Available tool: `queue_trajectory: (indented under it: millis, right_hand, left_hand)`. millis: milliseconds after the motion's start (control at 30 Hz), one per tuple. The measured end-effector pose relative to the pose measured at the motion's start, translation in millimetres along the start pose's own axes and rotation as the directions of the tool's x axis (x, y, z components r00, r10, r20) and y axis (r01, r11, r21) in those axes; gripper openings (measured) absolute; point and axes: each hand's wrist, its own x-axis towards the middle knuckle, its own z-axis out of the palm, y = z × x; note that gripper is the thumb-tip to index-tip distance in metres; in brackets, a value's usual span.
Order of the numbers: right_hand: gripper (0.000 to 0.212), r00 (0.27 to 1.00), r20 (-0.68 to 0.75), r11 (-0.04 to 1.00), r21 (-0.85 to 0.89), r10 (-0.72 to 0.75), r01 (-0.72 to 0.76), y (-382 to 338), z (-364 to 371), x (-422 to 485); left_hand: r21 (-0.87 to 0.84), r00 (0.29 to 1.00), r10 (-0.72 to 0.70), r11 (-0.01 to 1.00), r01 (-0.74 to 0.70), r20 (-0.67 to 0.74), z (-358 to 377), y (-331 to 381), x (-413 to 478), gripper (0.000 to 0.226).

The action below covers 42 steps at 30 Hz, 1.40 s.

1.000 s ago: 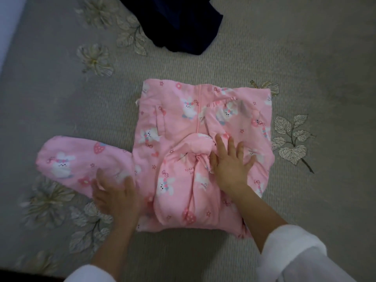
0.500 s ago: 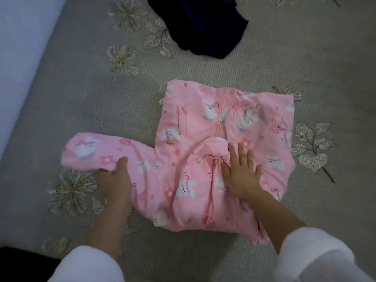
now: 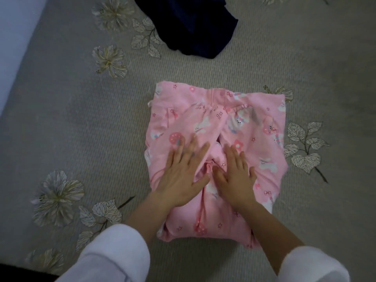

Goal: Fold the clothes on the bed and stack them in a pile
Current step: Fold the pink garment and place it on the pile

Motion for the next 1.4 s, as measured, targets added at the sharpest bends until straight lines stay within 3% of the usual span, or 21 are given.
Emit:
queue_trajectory:
  millis: [67, 167, 333, 467, 567, 700, 800, 967, 1067, 1200, 1333, 1367, 1400]
  right_hand:
    - [0.063, 0.992, -0.071, 0.994, 0.01, -0.107, 0.108, 6.5, -5.4, -8.4]
    - [0.057, 0.956, -0.023, 0.939, -0.196, -0.293, 0.283, 25.8, -6.6, -14.7]
    - [0.056, 0.963, 0.097, 0.901, -0.339, -0.253, 0.271, 35.8, 3.1, -3.1]
    - [0.061, 0.961, 0.138, 0.929, -0.254, -0.238, 0.267, 25.8, -10.8, -4.4]
    - [0.065, 0.927, 0.014, 0.9, -0.233, -0.375, 0.368, 26.7, -28.7, -34.8]
    - [0.083, 0.841, 0.1, 0.765, -0.369, -0.532, 0.528, 55.0, -18.0, -98.4]
    - [0.105, 0.858, 0.199, 0.706, -0.496, -0.474, 0.505, 72.4, -6.5, -113.1]
    - [0.121, 0.938, 0.142, 0.819, -0.459, -0.315, 0.345, 52.0, -6.7, -85.3]
    - [0.118, 0.938, 0.144, 0.898, -0.272, -0.316, 0.345, 48.6, -13.2, -77.7]
    - [0.113, 0.932, 0.18, 0.923, -0.17, -0.316, 0.345, 35.9, -40.1, -79.1]
    - [0.109, 0.899, 0.339, 0.909, -0.211, -0.278, 0.36, 26.3, -69.0, -96.3]
    - [0.104, 0.875, 0.41, 0.91, -0.202, -0.258, 0.363, 25.2, -75.5, -102.1]
    - [0.098, 0.833, 0.505, 0.917, -0.179, -0.226, 0.357, 22.4, -82.5, -107.8]
  left_hand:
    - [0.139, 0.997, 0.071, 0.987, -0.075, 0.036, 4.7, -3.5, 5.6, 0.066]
    - [0.263, 0.989, 0.085, 0.958, -0.115, 0.121, 17.0, -6.8, 15.9, 0.064]
    - [0.313, 0.992, -0.01, 0.949, -0.029, 0.123, 38.4, -2.9, 26.8, 0.063]
    - [0.23, 0.979, -0.028, 0.973, -0.019, 0.202, 24.4, 2.7, 32.3, 0.066]
    - [0.048, 0.984, 0.006, 0.999, -0.015, 0.177, 2.3, 4.4, 10.4, 0.071]
    - [0.141, 0.984, 0.109, 0.982, -0.129, 0.139, 0.8, -1.2, -71.4, 0.094]
    - [0.327, 0.964, 0.136, 0.922, -0.208, 0.229, 13.6, -8.3, -104.3, 0.108]
    - [0.437, 0.959, -0.027, 0.893, -0.104, 0.283, 29.8, 0.8, -79.7, 0.125]
    - [0.45, 0.944, -0.085, 0.89, -0.073, 0.32, 27.5, 15.6, -69.1, 0.1]
    - [0.3, 0.864, -0.102, 0.952, -0.059, 0.492, -9.7, 35.0, -59.0, 0.069]
    - [0.059, 0.775, 0.029, 0.995, -0.086, 0.631, -46.7, 55.4, -65.5, 0.013]
    - [0.023, 0.738, 0.02, 0.999, -0.048, 0.675, -52.4, 59.9, -71.2, 0.003]
    - [-0.004, 0.688, -0.004, 1.0, 0.009, 0.726, -57.1, 63.6, -76.9, 0.008]
